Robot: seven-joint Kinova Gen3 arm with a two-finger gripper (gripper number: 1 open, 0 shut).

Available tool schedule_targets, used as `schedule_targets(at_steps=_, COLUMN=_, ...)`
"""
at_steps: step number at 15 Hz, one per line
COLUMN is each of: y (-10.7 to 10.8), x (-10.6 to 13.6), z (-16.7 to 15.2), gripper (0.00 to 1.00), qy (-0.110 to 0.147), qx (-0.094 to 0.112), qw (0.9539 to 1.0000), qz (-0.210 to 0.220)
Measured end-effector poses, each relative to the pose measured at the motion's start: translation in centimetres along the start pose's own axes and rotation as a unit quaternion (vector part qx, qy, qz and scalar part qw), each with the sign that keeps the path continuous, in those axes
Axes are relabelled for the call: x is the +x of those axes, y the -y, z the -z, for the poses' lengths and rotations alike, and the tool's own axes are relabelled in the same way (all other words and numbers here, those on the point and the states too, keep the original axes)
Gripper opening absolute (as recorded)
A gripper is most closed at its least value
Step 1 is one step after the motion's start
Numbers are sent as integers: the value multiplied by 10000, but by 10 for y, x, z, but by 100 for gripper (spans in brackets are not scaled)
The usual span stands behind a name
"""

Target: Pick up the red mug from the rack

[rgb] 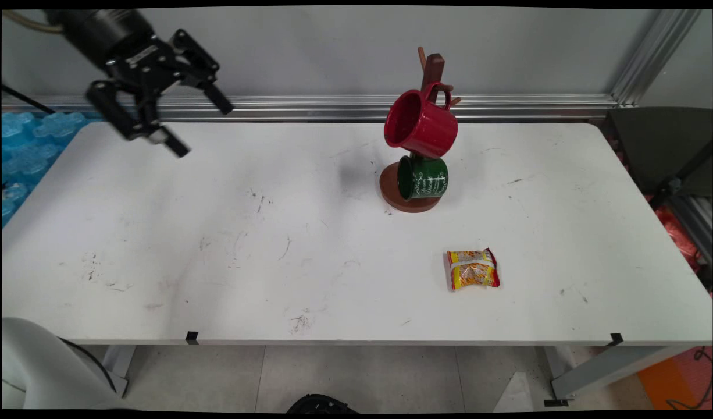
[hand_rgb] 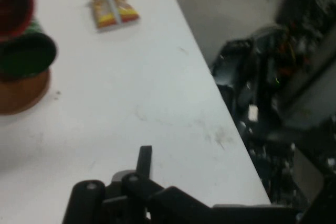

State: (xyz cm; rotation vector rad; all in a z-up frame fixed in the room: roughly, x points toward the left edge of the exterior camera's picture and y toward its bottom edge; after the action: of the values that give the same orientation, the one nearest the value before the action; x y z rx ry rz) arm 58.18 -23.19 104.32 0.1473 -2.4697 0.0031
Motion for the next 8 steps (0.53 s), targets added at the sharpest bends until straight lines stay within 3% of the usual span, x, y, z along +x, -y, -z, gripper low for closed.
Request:
schedule_targets(at_steps=3, y=14, x=26, z=-19, gripper=100, qy=-210, qx=331, qw=9946, qz=960)
schedule_targets(at_steps=4, y=19, x=37, z=-29, gripper=100, qy=-276, qx=465, qw=9901, qz=1298)
schedule_targets(at_steps=8, y=32, x=60, z=-57, gripper=100, qy=-426, qx=744, qw=9762, qz=1991)
